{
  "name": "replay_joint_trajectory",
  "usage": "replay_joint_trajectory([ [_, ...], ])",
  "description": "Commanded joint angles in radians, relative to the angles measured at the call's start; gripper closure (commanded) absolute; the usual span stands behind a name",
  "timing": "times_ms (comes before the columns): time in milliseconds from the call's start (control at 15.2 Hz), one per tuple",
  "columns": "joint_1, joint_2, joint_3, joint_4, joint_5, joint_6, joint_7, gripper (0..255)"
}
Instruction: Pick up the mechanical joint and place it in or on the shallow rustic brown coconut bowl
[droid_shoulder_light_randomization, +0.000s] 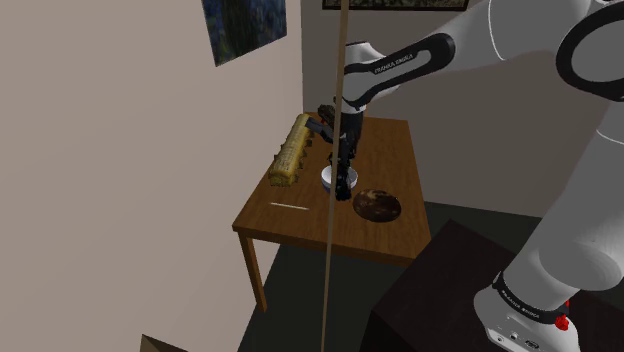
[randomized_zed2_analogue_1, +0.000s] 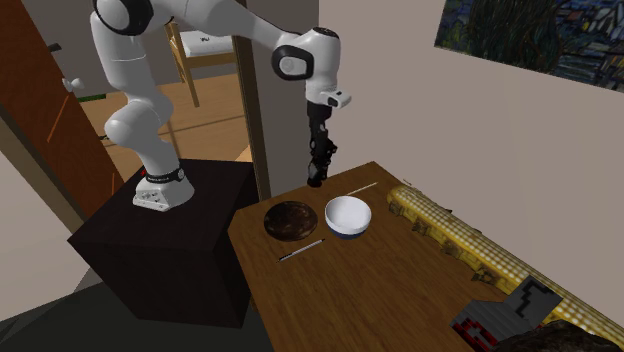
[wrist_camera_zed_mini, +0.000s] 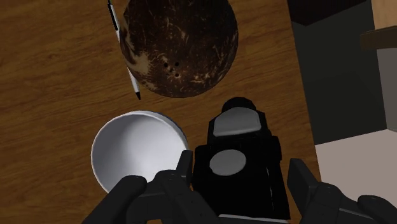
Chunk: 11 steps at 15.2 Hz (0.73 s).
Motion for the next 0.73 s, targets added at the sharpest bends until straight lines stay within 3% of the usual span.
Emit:
replay_joint_trajectory([
  [0, -0.013, -0.049, -0.011, -0.036, 0.0, -0.013, -0.023, 255],
  [660, -0.102, -0.301, -0.105, -0.197, -0.031, -0.102, -0.192, 255],
])
